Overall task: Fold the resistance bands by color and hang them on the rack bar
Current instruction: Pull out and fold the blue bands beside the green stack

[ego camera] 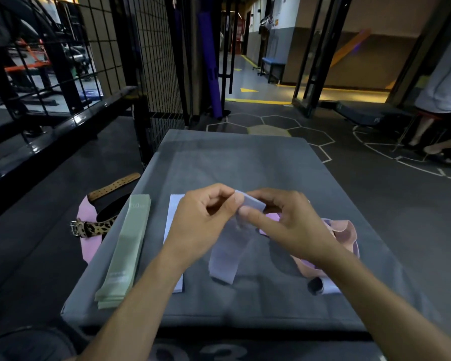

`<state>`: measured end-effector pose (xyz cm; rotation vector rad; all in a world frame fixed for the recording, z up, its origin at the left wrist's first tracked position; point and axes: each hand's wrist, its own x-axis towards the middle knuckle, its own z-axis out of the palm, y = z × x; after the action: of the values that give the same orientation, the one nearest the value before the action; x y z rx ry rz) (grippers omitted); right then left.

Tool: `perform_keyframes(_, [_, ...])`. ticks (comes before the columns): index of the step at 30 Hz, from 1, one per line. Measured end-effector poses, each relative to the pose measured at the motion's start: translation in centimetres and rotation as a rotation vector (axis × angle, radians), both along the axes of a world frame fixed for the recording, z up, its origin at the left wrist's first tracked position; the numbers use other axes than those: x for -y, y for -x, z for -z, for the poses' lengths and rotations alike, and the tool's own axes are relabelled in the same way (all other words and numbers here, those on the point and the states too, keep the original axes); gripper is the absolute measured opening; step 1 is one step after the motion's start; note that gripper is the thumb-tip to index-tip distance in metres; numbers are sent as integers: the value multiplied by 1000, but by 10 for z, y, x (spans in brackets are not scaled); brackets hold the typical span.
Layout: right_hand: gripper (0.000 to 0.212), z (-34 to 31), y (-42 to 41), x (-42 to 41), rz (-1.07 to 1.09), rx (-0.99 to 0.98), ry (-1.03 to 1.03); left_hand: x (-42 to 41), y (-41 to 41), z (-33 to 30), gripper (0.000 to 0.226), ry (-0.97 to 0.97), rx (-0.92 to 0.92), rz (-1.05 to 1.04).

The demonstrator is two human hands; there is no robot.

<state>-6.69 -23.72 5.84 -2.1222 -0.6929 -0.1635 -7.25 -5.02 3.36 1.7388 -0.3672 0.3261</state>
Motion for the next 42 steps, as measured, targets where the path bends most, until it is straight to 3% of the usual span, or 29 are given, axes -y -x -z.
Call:
perform_keyframes(3, [15, 2, -3, -2, 74, 136, -19, -2, 3, 2, 31, -212, 141, -240])
perform_keyframes(5, [18, -3, -4, -2, 97, 165, -71, -5, 3, 2, 36, -143, 115, -249])
perform_keyframes(8, [19, -15, -3, -6, 97, 171, -220, -6, -2, 1, 38, 36, -86, 122])
perform_keyframes(10, [17, -19, -5, -9, 137, 182, -280, -9, -4, 7, 40, -5, -196, 318])
perform_keyframes(14, [19, -22, -15, -3, 267, 202, -361, -15, -12, 25, 32, -137, -321, 426])
perform_keyframes(18, [25, -17, -27, 13, 429, -1, -515, -28, -15, 47, 25, -364, -455, 516])
perform_keyframes(22, [25, 0, -38, 36, 612, -170, -536, -47, -20, 62, 38, -447, -551, 377])
perform_keyframes(25, [23, 5, -39, 48, 690, -298, -496, -55, -25, 63, 15, -351, -558, 237])
perform_keyframes(28, [20, 4, -34, 54, 678, -445, -489, -60, -31, 62, 15, -295, -485, 7])
perform_keyframes(31, [17, 9, -31, 58, 651, -528, -403, -64, -35, 57, 28, -197, -429, -187])
perform_keyframes(34, [18, 17, -29, 59, 614, -642, -239, -65, -31, 43, 24, -128, -320, -311])
perform_keyframes(39, [8, 25, -20, 53, 298, -962, 288, -41, -18, 12, 7, 3, -107, -104])
perform_keyframes(40, [9, 28, -19, 51, 222, -928, 433, -36, -16, 10, 5, 9, -86, -65])
perform_keyframes(42, [17, 30, -20, 47, 167, -620, 649, -28, -14, 5, 5, 20, -54, 10])
